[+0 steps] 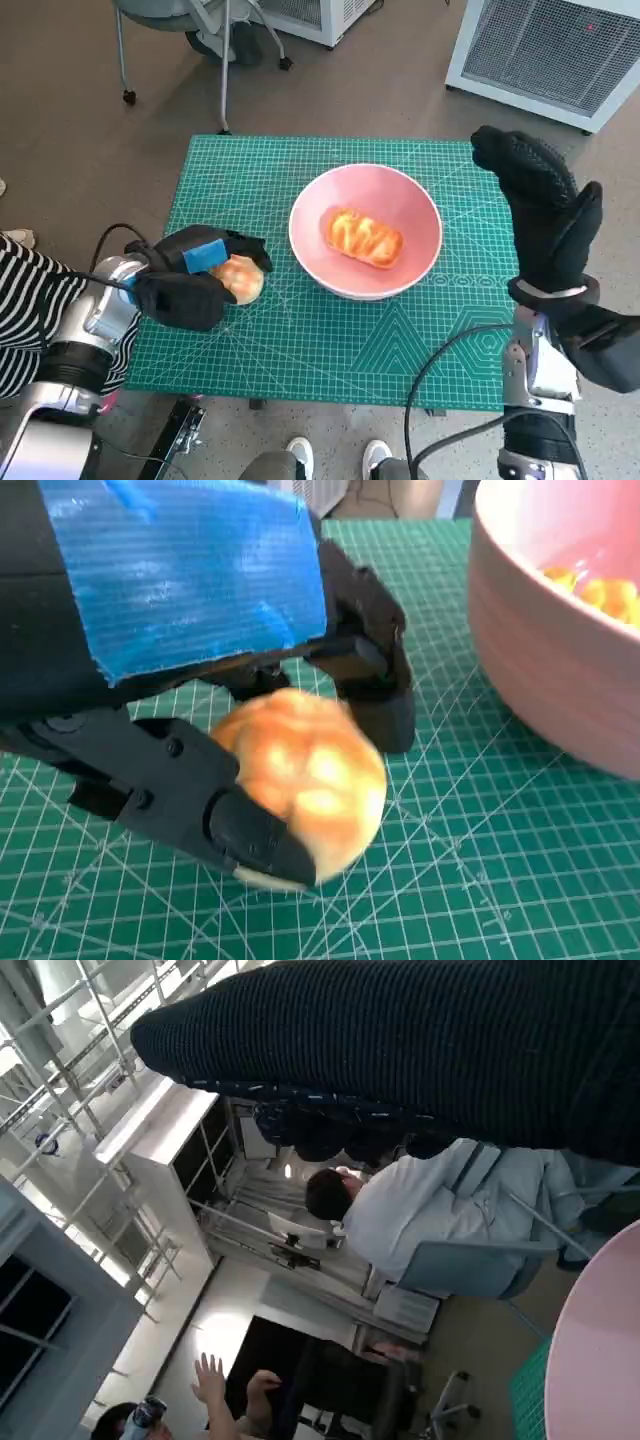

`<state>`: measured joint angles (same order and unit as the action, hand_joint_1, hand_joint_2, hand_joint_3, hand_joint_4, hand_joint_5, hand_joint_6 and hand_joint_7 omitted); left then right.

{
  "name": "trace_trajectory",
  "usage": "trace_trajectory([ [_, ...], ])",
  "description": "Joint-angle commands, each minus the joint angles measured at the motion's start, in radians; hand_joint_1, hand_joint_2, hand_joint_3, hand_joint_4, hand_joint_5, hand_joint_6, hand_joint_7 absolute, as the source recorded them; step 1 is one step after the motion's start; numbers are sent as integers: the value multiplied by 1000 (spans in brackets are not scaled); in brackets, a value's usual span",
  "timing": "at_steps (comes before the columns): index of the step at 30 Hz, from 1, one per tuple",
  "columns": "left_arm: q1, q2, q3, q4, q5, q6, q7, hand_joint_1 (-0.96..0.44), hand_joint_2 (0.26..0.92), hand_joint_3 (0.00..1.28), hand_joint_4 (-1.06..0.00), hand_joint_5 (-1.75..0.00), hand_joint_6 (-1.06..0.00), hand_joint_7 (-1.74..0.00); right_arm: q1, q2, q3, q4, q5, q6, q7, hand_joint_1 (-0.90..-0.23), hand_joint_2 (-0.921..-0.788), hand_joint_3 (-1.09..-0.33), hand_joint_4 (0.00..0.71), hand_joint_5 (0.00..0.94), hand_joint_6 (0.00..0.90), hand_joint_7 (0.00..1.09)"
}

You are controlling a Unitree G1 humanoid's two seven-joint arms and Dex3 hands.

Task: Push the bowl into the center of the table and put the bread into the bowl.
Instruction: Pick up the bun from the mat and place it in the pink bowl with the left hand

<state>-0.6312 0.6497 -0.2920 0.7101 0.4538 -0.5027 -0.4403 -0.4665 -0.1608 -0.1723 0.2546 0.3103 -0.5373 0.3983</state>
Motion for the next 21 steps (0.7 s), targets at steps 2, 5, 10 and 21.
trace_trajectory([
  [2, -11, 32, 61, -106, -75, 11, -42, 2, 921, 90, -728, -1137, -533, -1242, 12, -6, -1, 13, -5, 14, -1, -730, -921, -693, 175, 0, 77, 389],
  [5, -13, 36, 100, -178, -122, 28, -62, 1, 920, 91, -728, -1143, -534, -1234, 10, -7, -2, 12, -4, 17, 0, -730, -921, -693, 175, 0, 77, 390],
  [10, -20, 28, 157, -319, -175, 71, -64, 2, 920, 81, -733, -1147, -551, -1208, 7, -11, -4, 14, 1, 19, 4, -730, -921, -693, 175, 0, 76, 392],
  [21, -83, -72, 209, -538, -221, 169, 4, 2, 920, 38, -782, -1102, -601, -1149, 6, -8, -2, 19, 2, 15, 10, -725, -921, -693, 170, 0, 74, 396],
])
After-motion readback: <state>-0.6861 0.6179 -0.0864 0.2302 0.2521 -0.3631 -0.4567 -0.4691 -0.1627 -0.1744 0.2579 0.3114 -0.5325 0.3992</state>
